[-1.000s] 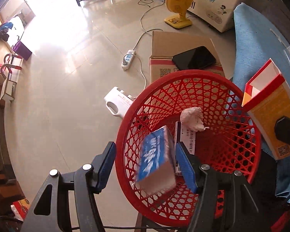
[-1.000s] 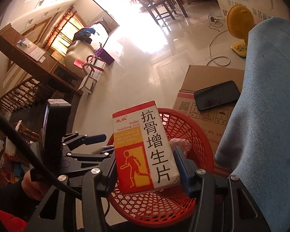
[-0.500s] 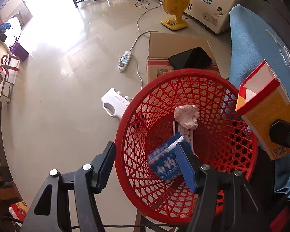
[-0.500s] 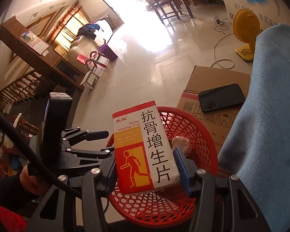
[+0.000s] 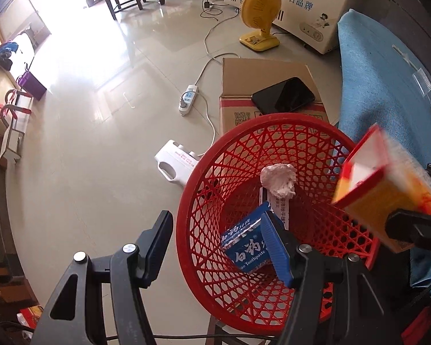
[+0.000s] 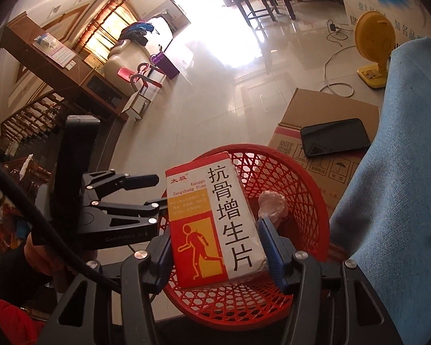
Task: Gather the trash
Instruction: 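Open the right tool to drop the medicine box, then move both tools toward the table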
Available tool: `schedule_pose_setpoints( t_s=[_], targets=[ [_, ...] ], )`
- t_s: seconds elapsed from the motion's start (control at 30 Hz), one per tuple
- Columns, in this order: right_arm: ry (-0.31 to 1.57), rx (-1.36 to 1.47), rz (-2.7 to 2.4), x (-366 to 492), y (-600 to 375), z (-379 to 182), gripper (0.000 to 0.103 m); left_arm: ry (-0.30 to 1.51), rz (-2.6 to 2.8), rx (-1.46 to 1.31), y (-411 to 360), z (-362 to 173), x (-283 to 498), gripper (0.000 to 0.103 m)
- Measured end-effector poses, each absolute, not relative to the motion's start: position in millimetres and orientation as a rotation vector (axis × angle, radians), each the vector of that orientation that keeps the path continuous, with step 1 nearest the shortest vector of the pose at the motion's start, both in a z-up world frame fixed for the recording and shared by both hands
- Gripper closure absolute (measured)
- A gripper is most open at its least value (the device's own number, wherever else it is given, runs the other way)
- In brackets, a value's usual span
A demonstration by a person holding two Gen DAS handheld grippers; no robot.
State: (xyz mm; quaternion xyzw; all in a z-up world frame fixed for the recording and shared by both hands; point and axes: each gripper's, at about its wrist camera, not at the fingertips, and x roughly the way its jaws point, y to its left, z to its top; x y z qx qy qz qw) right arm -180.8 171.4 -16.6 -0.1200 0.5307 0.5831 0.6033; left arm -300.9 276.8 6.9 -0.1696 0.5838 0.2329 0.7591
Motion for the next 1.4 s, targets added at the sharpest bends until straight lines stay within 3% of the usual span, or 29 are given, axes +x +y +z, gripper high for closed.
schedule_pose_setpoints(
  t_s=[0.5, 0.93, 1.4],
  targets=[
    [1.207, -0.074, 1.214, -142, 109, 1, 0.039, 1.183, 0.488, -0.336, 257, 39, -250, 0.038],
    [0.932, 0.089, 0.895, -118, -55, 72, 0.039, 1.009, 0.184, -0.211, 124, 102, -161, 0.034],
    [0.823, 0.318, 0.525, -124, -240, 79, 0.038, 1.023, -0.031, 0.016, -3, 122, -130, 0.032]
  ],
)
